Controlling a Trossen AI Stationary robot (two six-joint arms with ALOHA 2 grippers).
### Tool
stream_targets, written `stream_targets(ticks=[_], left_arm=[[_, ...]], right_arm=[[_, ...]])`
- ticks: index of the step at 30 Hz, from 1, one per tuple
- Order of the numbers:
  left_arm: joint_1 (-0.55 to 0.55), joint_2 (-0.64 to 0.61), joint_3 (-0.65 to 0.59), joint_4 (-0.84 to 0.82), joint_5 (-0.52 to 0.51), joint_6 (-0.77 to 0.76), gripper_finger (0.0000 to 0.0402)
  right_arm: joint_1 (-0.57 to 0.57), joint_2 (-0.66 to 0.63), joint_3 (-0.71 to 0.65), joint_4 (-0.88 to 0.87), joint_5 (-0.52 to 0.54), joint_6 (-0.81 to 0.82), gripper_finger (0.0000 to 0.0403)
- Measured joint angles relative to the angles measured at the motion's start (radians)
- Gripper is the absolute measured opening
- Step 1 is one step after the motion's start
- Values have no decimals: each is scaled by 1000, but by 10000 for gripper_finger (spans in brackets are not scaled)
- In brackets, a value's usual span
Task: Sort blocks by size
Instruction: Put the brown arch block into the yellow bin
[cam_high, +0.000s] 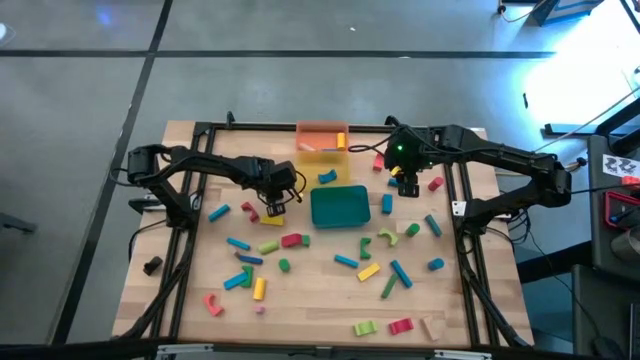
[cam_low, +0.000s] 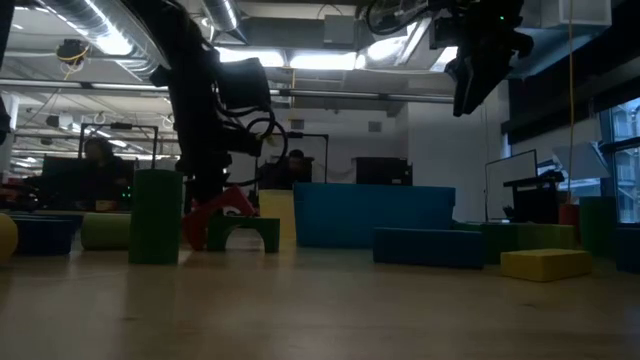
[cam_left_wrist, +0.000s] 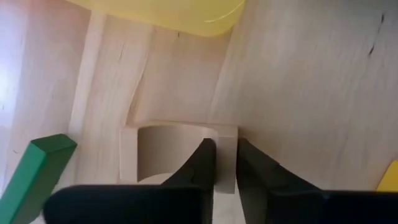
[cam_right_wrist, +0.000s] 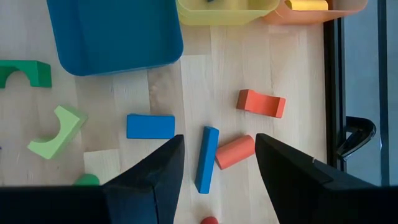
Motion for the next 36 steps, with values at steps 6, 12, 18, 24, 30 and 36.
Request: stream_targets(ticks=[6, 12, 18, 24, 30, 36], left_arm=[[1, -1, 16, -10, 7, -12, 24], [2, -13, 67, -57, 8, -10, 23], [1, -73, 134, -192, 7, -31, 24], [2, -184, 167, -159, 5, -24, 25], [6, -230, 168, 80, 5, -13, 32], [6, -153, 168, 219, 27, 31, 39]], right_arm=[[0, 0, 0, 0, 0, 0, 198], [0, 0, 0, 0, 0, 0, 198], [0, 0, 1, -8, 0, 1, 198], [0, 0, 1, -10, 15, 149, 198], [0, 3, 1, 2, 98, 210, 198], [0, 38, 1, 83, 116, 209, 198]])
